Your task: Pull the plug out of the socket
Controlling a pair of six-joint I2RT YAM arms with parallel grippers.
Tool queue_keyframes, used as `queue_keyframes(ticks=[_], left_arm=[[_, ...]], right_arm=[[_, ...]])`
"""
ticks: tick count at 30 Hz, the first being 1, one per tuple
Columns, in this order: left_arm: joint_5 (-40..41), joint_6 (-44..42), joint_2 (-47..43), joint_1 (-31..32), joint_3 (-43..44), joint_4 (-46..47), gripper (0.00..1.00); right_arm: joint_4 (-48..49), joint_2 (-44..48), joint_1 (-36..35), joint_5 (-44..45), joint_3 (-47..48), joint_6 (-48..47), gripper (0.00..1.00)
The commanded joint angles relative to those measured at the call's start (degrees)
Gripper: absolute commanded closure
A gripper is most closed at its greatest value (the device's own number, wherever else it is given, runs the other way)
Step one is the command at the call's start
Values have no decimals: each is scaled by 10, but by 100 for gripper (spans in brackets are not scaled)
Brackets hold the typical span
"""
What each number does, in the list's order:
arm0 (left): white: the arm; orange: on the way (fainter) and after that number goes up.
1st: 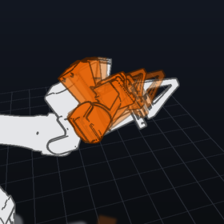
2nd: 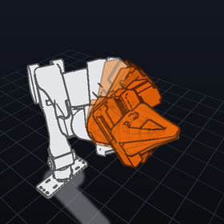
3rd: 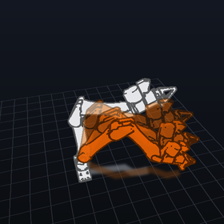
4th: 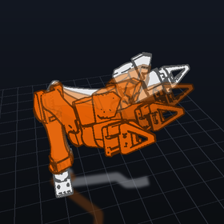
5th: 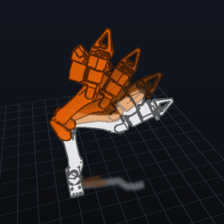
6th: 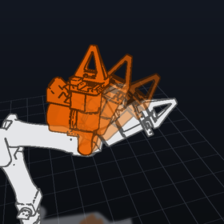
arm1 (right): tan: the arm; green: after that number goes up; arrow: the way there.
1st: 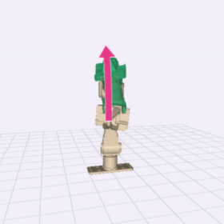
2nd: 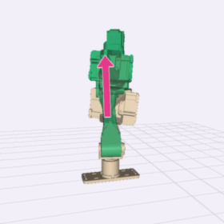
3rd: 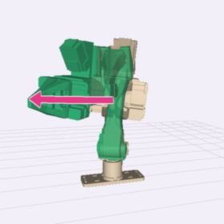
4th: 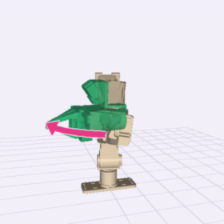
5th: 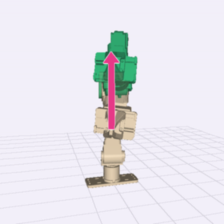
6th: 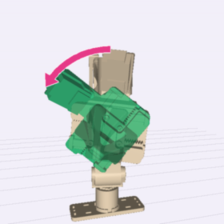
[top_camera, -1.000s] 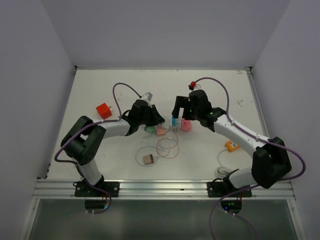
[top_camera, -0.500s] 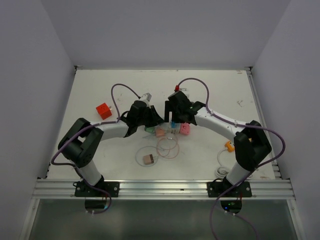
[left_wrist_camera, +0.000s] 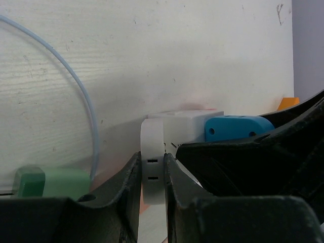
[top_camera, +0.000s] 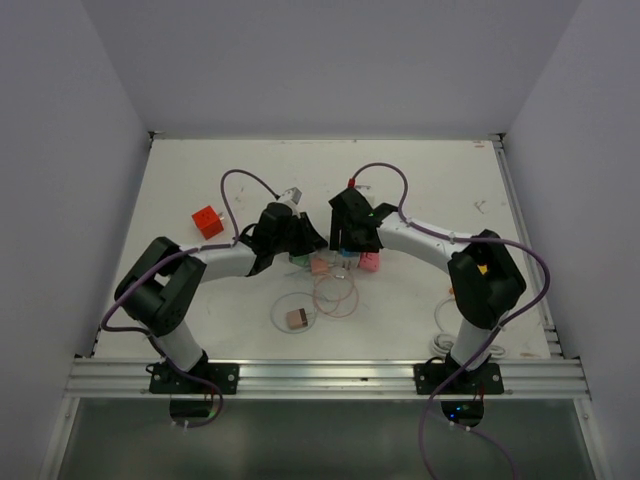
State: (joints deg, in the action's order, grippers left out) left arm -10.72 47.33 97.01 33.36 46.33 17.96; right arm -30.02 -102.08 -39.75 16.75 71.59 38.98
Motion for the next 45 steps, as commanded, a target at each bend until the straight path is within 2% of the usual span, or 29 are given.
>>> queue_keyframes(ticks=[1, 4, 5, 9, 10, 12, 13, 16, 19, 23, 25, 29, 37, 45], left_arm=[[-3, 12, -27, -5, -4, 51, 93], [-4, 14, -27, -5, -7, 54, 93], [-4, 14, -28, -5, -7, 53, 93], [3, 12, -38, -5, -10, 49, 94], [3, 11, -45, -5, -11, 44, 94], [5, 9, -52, -8, -12, 42, 94], [5, 9, -59, -9, -15, 42, 94], [0, 14, -76, -27, -22, 43, 97], [-11, 21, -96, -38, -29, 49, 99], [-26, 31, -117, -46, -38, 62, 100], [-33, 32, -125, -48, -39, 69, 100], [-44, 33, -137, -48, -38, 80, 100], [-9, -3, -189, -49, -9, 21, 100], [58, -46, -252, -49, 35, -63, 100]], right_arm=[[-11, -3, -3, 7, 14, 25, 27], [-8, -12, -3, 3, 13, 29, 29], [-8, -13, -3, 2, 14, 28, 32], [-7, -5, -2, -7, 11, 21, 54], [-7, 6, -2, -8, 9, 17, 65], [3, 20, 0, -10, 0, 12, 76], [8, 36, 5, -15, -2, 6, 85], [36, 61, 20, -30, -27, -10, 99], [79, 94, 41, -37, -64, -23, 100], [187, 139, 84, -105, -142, -41, 100], [211, 159, 105, -138, -159, -54, 100], [235, 177, 110, -134, -177, -84, 100], [192, 160, 118, -35, -170, -112, 100], [155, 144, 127, 4, -160, -116, 100]])
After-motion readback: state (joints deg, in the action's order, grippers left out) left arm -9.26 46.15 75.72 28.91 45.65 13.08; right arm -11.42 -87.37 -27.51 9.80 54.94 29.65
